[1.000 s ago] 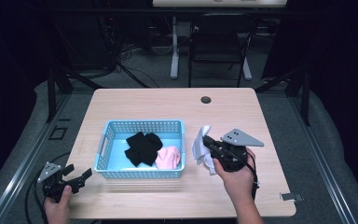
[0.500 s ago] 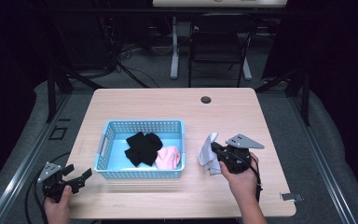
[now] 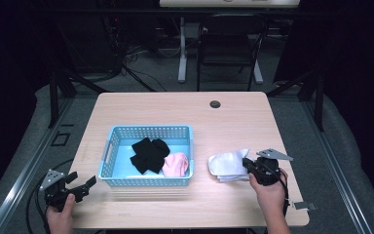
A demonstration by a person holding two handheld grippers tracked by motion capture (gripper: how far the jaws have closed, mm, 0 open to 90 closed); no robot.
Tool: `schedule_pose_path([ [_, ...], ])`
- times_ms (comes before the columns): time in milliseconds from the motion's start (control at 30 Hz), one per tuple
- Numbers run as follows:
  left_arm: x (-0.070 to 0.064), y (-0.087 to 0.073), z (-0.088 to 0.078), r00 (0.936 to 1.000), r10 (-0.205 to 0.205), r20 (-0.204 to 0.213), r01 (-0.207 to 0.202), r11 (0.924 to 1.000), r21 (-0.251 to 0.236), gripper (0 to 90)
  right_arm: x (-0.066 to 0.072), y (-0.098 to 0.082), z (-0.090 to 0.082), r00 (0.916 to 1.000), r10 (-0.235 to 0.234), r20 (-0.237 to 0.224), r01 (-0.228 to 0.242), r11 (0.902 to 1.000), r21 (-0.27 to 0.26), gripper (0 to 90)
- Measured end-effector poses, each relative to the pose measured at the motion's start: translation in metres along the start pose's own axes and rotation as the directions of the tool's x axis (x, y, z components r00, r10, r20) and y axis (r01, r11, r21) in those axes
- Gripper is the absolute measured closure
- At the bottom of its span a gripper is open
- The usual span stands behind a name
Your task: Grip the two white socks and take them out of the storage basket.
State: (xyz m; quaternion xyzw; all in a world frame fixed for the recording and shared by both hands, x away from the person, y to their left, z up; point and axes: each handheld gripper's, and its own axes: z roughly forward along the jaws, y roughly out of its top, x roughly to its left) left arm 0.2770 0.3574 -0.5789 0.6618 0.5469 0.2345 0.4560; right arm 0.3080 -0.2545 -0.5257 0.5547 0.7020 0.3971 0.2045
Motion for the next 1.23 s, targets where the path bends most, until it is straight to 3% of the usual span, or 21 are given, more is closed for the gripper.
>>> schedule_pose_path([
  [233,0.001,0.000,-0.001,1.0000,0.003,0.003,-0.003,1.0000,0.005,15.3,-0.018,-0.011,0.011,0.9978,0.061,0.026,-0.063,0.9968,0.049,85.6],
  [300,0.001,0.000,-0.001,1.0000,0.003,0.000,-0.003,1.0000,0.007,15.3,-0.019,-0.012,0.010,0.9976,0.060,0.035,-0.061,0.9970,0.048,83.9],
  [567,0.001,0.000,-0.001,1.0000,0.002,0.001,-0.002,1.0000,0.006,15.3,-0.016,-0.012,-0.001,0.9981,0.049,0.036,-0.048,0.9981,-0.040,66.4],
  [700,0.001,0.000,-0.001,1.0000,0.003,0.001,-0.003,1.0000,0.008,15.3,-0.006,-0.010,-0.004,0.9995,-0.010,0.028,0.012,0.9961,-0.087,55.0],
  [1000,0.001,0.000,-0.001,1.0000,0.002,0.001,-0.002,1.0000,0.008,15.3,0.019,-0.008,-0.002,0.9935,-0.112,-0.020,0.109,0.9881,-0.109,52.0],
  [1067,0.001,0.000,-0.001,1.0000,0.002,0.000,-0.002,1.0000,0.007,15.3,0.025,-0.008,-0.002,0.9906,-0.136,-0.018,0.133,0.9849,-0.111,50.3],
  [1167,0.001,0.000,-0.001,1.0000,0.002,0.001,-0.002,1.0000,0.007,15.3,0.029,-0.008,-0.003,0.9835,-0.177,0.040,0.181,0.9735,-0.140,44.6],
  [1200,0.001,0.000,-0.001,1.0000,0.002,0.001,-0.002,1.0000,0.007,15.3,0.028,-0.007,-0.003,0.9833,-0.173,0.055,0.180,0.9713,-0.155,42.2],
  [1233,0.001,0.000,-0.001,1.0000,0.002,0.002,-0.002,1.0000,0.007,15.3,0.027,-0.007,-0.003,0.9885,-0.141,0.055,0.148,0.9764,-0.157,41.7],
])
